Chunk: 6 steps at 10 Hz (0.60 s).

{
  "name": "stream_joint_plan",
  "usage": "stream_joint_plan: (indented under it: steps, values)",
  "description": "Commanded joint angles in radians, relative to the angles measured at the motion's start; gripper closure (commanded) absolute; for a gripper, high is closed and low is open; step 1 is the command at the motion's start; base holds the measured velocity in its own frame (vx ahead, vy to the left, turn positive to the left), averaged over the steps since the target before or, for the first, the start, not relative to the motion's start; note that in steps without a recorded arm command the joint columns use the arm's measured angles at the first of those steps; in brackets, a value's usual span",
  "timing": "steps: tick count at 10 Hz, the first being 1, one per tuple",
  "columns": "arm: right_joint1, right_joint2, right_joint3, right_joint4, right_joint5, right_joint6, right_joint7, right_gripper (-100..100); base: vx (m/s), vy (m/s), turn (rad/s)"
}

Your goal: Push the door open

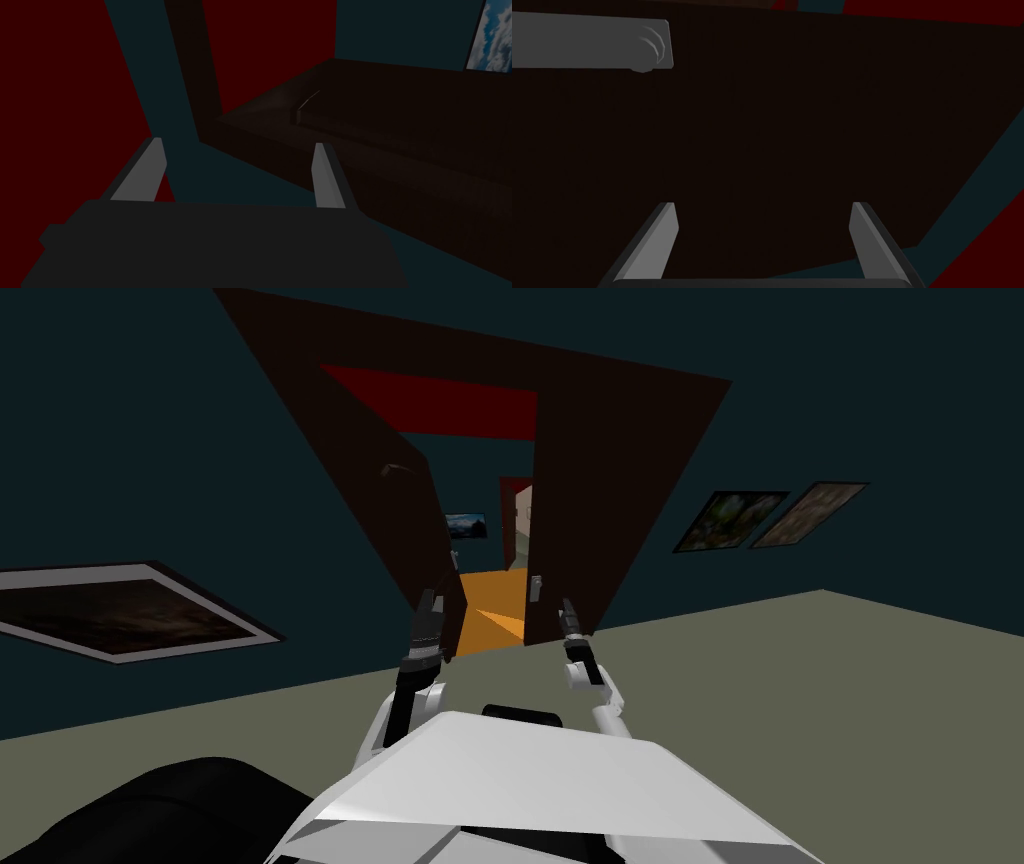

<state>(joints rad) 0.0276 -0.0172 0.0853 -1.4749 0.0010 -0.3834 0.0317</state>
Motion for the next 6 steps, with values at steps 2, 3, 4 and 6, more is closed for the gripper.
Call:
stream_joint_plan:
  steps: [2, 3, 4, 6]
  values:
    - [-0.031, 0.003, 0.003, 0.06, 0.002, 0.006, -0.006, -100, 0.057, -0.047, 0.02]
    - [-0.048, 0.005, 0.005, 0.092, 0.003, 0.011, -0.009, -100, 0.069, -0.052, 0.058]
    - [-0.065, 0.009, 0.007, 0.122, 0.005, 0.015, -0.011, -100, 0.077, -0.058, 0.062]
    - [-0.097, 0.015, 0.011, 0.178, 0.007, 0.023, -0.016, -100, 0.089, -0.066, 0.059]
